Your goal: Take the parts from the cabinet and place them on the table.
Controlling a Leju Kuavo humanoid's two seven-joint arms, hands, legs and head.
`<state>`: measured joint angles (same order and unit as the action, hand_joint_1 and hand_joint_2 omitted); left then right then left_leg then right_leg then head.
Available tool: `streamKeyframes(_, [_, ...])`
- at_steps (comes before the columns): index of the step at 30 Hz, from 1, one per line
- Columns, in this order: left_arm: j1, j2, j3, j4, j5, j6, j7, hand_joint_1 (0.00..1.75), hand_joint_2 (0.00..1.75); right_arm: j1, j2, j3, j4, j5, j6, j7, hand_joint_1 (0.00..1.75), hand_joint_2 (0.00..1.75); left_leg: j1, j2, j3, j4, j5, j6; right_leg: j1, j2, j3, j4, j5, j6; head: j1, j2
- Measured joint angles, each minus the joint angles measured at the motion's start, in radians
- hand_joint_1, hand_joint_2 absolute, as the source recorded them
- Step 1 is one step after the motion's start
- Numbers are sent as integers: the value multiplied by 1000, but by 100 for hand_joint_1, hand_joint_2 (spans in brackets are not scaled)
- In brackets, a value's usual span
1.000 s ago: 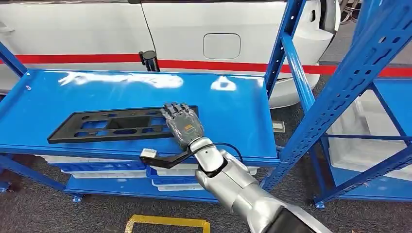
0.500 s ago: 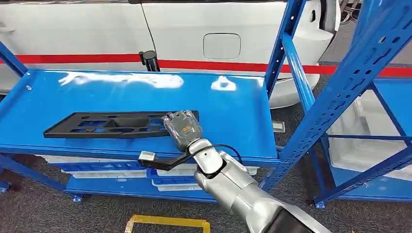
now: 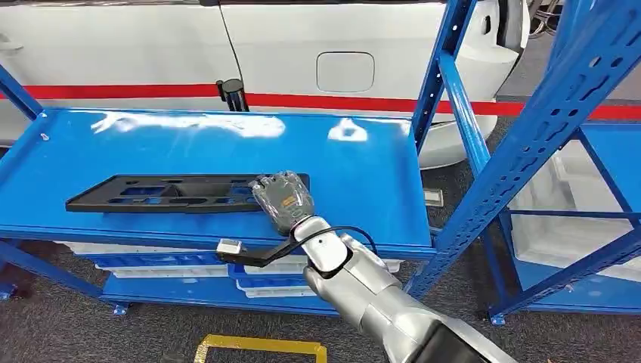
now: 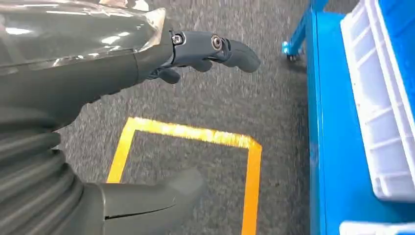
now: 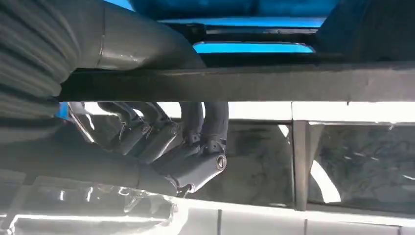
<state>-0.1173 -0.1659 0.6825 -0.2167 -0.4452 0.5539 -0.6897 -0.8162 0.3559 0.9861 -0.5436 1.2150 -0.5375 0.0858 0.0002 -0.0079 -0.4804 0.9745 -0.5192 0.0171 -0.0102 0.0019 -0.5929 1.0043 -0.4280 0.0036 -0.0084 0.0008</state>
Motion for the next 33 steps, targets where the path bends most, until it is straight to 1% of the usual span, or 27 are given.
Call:
streamKeyframes(3, [0, 0, 0, -2, 3, 12, 0, 0, 175, 8, 0, -20, -19, 26, 0, -7, 175, 175, 0, 0, 0, 0, 0, 0, 0, 0, 0, 0, 0, 0, 0, 0])
streamKeyframes(7, [0, 0, 0, -5, 15, -1, 0, 0, 175, 22, 0, -49, -53, 49, 0, -27, 175, 175, 0, 0, 0, 0, 0, 0, 0, 0, 0, 0, 0, 0, 0, 0])
streamKeyframes(13, [0, 2, 0, -5, 21, 0, 0, 0, 175, 37, 0, -85, -115, 50, 6, -43, 175, 175, 0, 0, 0, 0, 0, 0, 0, 0, 0, 0, 0, 0, 0, 0])
streamKeyframes(26, [0, 3, 0, -5, 21, 0, 0, 0, 175, 39, 0, -95, -128, 50, 10, -44, 175, 175, 0, 0, 0, 0, 0, 0, 0, 0, 0, 0, 0, 0, 0, 0])
streamKeyframes(28, [0, 3, 0, -5, 22, 0, 0, 0, 175, 44, -1, -101, -143, 48, 10, -56, 175, 175, 0, 0, 0, 0, 0, 0, 0, 0, 0, 0, 0, 0, 0, 0])
streamKeyframes(29, [0, 3, 0, -5, 24, -3, 0, 0, 175, 52, -4, -111, -168, 42, 10, -74, 175, 175, 0, 0, -1, 0, 0, 0, 0, 0, -1, 0, 0, 0, 0, 0])
streamKeyframes(30, [0, 5, 0, -5, 23, -3, 2, 0, 175, 64, -11, -125, -227, 28, 21, -103, 175, 175, 0, 0, -1, 0, 0, 0, 0, 0, -1, 0, 0, 0, 0, 0])
streamKeyframes(31, [0, 7, 0, -5, 16, -2, 8, 0, 175, 78, -21, -140, -300, 15, 52, -126, 175, 175, 0, 0, -1, 0, 0, 0, 0, 0, -1, 0, 0, 0, 0, 0])
streamKeyframes(33, [1, 11, 0, -5, 16, 3, 35, 0, 175, 111, -56, -164, -459, 25, 71, -140, 175, 175, 0, 0, -1, 0, 0, 0, 0, 0, -1, 0, 0, 0, 0, 0])
